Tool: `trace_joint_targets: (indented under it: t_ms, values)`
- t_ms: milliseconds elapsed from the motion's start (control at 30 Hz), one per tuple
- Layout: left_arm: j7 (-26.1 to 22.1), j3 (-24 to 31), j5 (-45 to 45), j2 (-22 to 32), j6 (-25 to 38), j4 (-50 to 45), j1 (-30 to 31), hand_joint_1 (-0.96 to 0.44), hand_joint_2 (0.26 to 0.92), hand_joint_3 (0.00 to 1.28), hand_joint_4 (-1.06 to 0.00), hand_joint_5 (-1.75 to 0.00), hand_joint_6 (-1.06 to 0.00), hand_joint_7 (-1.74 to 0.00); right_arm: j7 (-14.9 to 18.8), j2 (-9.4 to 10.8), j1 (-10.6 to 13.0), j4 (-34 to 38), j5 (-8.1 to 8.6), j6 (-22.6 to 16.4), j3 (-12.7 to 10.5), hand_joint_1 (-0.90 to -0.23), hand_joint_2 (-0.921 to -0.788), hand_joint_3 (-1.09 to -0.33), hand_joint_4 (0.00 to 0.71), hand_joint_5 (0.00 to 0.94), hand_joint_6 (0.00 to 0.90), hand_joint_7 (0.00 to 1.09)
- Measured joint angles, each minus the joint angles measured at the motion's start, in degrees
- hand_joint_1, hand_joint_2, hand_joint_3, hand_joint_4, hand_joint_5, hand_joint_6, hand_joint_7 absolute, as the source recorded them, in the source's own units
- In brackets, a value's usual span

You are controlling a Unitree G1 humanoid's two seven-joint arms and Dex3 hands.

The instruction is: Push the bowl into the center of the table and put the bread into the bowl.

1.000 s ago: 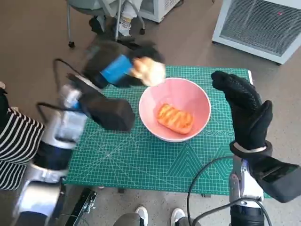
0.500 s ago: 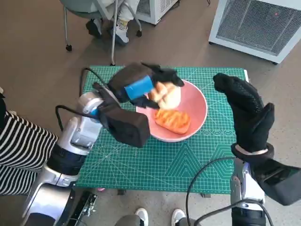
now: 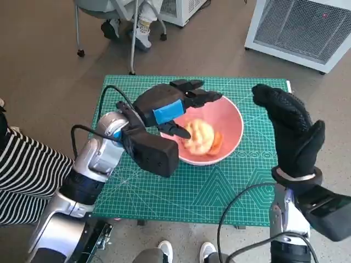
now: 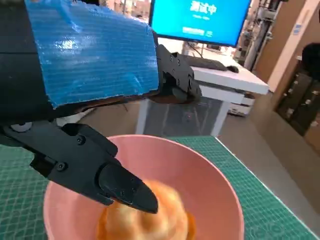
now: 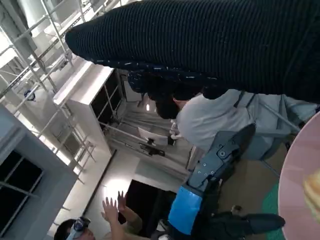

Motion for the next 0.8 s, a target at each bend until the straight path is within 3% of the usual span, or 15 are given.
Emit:
trace_joint_targets:
  t_ms: [267,567,800]
  values:
    - [-4.21,4.88,-10.37,-1.25,-0.53,0.81,0.96,-0.58,0.877,0.01,0.0,0.0,-0.08,0.0,-0.47,-0.44,-0.61,-0.31,0.0,0.57,-0.77,-0.689,-0.921,-0.744,0.199,0.003,0.09,0.41]
    - [-9.18,11.98,-24.18,-4.3,-3.29,2.28,2.2,-0.55,0.912,0.02,0.0,0.0,-0.09,-0.01,-1.44,-0.81,-2.86,-0.3,-0.26,1.21,-1.73,-0.683,-0.921,-0.745,0.2,0.003,0.09,0.41]
    - [-12.67,18.31,-37.02,-9.59,-4.58,3.71,3.49,-0.59,0.92,0.15,0.0,0.0,-0.13,-0.03,-3.3,-1.7,-5.18,-0.2,-0.64,2.16,-2.48,-0.668,-0.921,-0.746,0.204,0.004,0.095,0.41]
